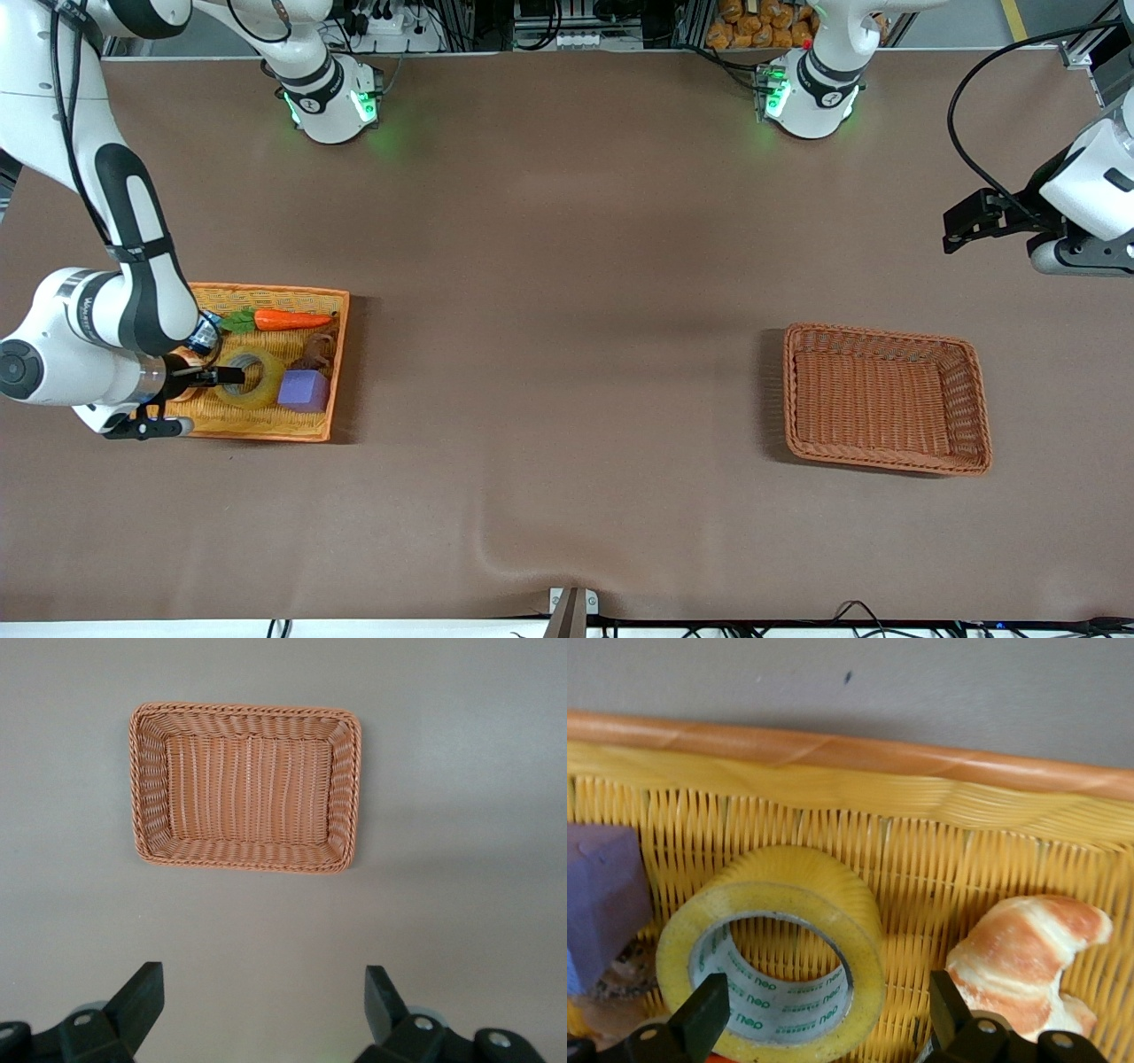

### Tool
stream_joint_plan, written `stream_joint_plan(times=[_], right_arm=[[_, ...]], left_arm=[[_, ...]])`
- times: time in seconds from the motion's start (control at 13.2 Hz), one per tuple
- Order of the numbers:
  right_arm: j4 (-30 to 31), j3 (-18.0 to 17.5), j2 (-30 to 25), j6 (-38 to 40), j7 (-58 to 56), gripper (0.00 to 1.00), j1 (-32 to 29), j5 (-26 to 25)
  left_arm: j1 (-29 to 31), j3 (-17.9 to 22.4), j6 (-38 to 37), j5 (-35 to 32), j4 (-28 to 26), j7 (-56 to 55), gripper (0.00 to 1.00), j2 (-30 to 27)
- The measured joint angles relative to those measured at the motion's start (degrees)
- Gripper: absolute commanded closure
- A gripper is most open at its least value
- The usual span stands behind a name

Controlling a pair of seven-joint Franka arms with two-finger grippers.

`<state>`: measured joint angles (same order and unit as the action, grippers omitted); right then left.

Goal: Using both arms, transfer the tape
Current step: 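Grasp the yellow tape roll by its rim with the right gripper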

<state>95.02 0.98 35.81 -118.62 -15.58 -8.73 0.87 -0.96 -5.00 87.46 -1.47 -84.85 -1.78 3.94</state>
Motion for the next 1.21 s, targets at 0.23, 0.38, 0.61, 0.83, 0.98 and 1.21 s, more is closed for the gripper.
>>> stream_joint_plan(times=[0.23,0.38,0.61,0.83,0.98,1.21], right_arm=[[0.8,0.0,0.8,0.1,-6.4,0.00,0.0,0.0],[1.8,0.0,1.0,0.1,-7.7,0.68,0.0,0.0],[2.2,0.2,1.5,0.0,-7.9,1.00,-0.2,0.0],[2.2,0.3,1.6,-0.2,-8.2,1.00,-0.7,0.0],[2.0,0.3,1.6,-0.5,-8.3,1.00,-0.8,0.0],[0.7,0.4,1.5,-0.9,-8.3,1.00,-1.3,0.0]], left_arm=[[0.0,-0.1,0.0,0.0,0.0,0.0,0.00,0.1],[0.0,-0.1,0.0,0.0,0.0,0.0,0.00,0.2],[0.0,-0.2,0.0,0.0,0.0,0.0,0.00,0.5],[0.0,-0.2,0.0,0.0,0.0,0.0,0.00,0.6],[0.0,-0.3,0.0,0.0,0.0,0.0,0.00,0.6],[0.0,-0.3,0.0,0.0,0.0,-0.1,0.00,0.6]])
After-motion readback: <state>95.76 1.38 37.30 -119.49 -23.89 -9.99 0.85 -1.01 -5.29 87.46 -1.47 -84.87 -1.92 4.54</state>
